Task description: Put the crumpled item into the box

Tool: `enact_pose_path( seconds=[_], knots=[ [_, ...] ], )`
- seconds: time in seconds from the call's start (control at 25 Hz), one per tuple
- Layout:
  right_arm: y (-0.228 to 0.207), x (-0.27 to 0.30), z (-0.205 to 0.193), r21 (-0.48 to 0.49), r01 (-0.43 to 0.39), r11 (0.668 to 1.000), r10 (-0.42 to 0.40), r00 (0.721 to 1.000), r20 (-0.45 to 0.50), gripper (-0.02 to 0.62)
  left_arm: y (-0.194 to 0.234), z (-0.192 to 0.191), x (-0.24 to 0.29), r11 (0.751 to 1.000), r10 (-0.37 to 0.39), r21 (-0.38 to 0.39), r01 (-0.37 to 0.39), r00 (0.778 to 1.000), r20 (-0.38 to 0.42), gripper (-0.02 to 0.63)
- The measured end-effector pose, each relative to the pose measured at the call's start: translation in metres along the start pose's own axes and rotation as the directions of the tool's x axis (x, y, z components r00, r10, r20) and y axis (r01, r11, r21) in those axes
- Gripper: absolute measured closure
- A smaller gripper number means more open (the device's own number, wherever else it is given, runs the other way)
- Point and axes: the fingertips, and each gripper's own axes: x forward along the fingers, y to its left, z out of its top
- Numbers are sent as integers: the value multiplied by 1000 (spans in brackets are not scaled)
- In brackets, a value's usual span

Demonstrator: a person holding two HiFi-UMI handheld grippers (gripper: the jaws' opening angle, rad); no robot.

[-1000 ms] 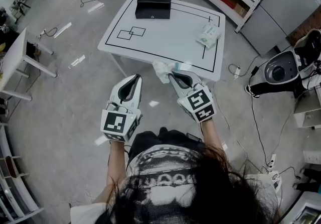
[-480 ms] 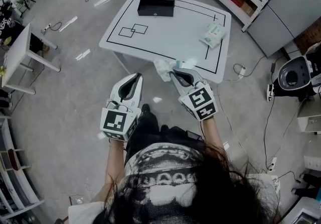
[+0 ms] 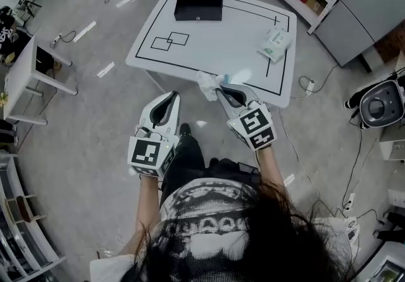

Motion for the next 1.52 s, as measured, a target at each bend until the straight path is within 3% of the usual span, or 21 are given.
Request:
enact_pose_path(
  seconds=[0.88, 1.52],
  knots=[
    [-19, 188, 62, 30, 93, 995, -89, 989, -120, 580, 202, -3, 88, 990, -136, -27, 136, 991, 4, 606],
    [-23, 259, 82, 44, 170, 985, -161, 975, -154, 580, 267, -11, 115, 969, -244, -22, 245, 969, 22, 606]
  ],
)
